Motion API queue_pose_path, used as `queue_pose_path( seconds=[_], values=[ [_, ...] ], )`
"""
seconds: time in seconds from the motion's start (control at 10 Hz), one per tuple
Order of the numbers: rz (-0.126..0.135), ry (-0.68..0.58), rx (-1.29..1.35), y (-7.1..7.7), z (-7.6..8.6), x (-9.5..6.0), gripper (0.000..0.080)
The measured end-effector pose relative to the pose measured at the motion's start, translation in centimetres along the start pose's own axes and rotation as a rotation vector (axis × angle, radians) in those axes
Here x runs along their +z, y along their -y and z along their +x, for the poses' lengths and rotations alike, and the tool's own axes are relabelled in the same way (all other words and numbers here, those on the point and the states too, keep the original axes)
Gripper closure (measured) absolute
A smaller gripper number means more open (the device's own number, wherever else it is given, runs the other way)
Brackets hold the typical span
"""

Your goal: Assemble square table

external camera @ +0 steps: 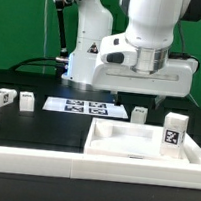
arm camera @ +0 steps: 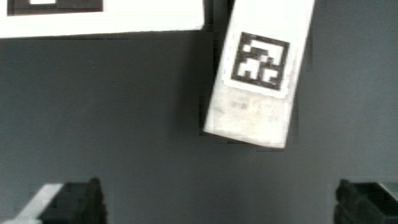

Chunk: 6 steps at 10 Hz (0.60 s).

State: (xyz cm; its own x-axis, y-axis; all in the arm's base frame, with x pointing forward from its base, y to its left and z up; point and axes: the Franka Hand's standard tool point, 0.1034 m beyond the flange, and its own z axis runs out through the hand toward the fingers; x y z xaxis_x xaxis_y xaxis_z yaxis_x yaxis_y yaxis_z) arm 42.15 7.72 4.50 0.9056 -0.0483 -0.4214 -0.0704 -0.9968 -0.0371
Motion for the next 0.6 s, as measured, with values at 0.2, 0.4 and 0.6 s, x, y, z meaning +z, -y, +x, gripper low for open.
queue_pose_path(
  seconds=[0.2, 0.4, 0.6],
  values=[
    [-0.003, 0.018, 0.033, 0.3, -0.2, 0.4, 0.0151],
    [-0.005, 0.196, 0.038, 0.5, -0.5, 0.4, 0.0151],
    [-0.009, 0.299, 0.041, 0.5, -1.1, 0.7, 0.0151]
  ],
)
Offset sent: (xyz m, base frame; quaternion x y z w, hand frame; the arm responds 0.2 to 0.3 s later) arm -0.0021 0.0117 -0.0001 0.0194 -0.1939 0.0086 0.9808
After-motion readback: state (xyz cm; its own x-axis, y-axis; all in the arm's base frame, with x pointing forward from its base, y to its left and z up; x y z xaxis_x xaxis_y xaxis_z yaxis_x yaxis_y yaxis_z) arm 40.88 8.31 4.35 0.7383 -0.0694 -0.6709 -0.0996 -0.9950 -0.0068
